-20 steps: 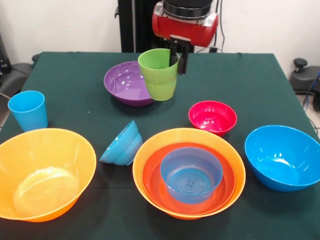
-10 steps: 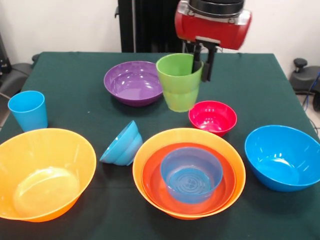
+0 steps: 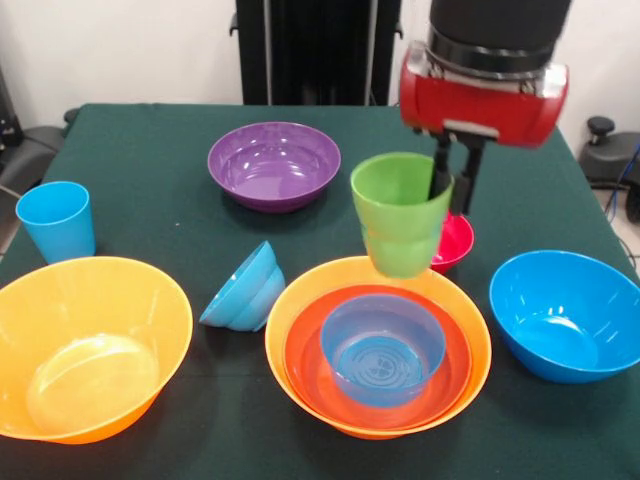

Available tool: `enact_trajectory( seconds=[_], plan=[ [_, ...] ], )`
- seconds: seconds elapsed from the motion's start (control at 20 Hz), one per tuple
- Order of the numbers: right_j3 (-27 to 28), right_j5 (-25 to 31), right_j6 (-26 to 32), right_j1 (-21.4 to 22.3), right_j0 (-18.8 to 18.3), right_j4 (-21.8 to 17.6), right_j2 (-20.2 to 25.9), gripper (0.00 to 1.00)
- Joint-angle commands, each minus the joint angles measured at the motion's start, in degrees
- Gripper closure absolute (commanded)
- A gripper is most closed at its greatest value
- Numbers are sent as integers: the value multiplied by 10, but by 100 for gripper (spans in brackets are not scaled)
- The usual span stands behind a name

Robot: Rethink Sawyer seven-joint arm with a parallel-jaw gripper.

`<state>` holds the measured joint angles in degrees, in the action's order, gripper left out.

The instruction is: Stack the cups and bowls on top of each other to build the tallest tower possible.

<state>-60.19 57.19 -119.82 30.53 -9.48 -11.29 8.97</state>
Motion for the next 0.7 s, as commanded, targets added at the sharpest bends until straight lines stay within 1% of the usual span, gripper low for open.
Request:
enact_trajectory(
  seconds=[0.05,0.2,0.35,0.7],
  plan=[
    [97,62,-19,-84,15,-1,29,100],
    [111,59,-13,-97,14,1,28,100],
    [106,44,-7,-101,12,3,26,100],
    [74,7,-6,-99,8,5,21,100]
  ],
)
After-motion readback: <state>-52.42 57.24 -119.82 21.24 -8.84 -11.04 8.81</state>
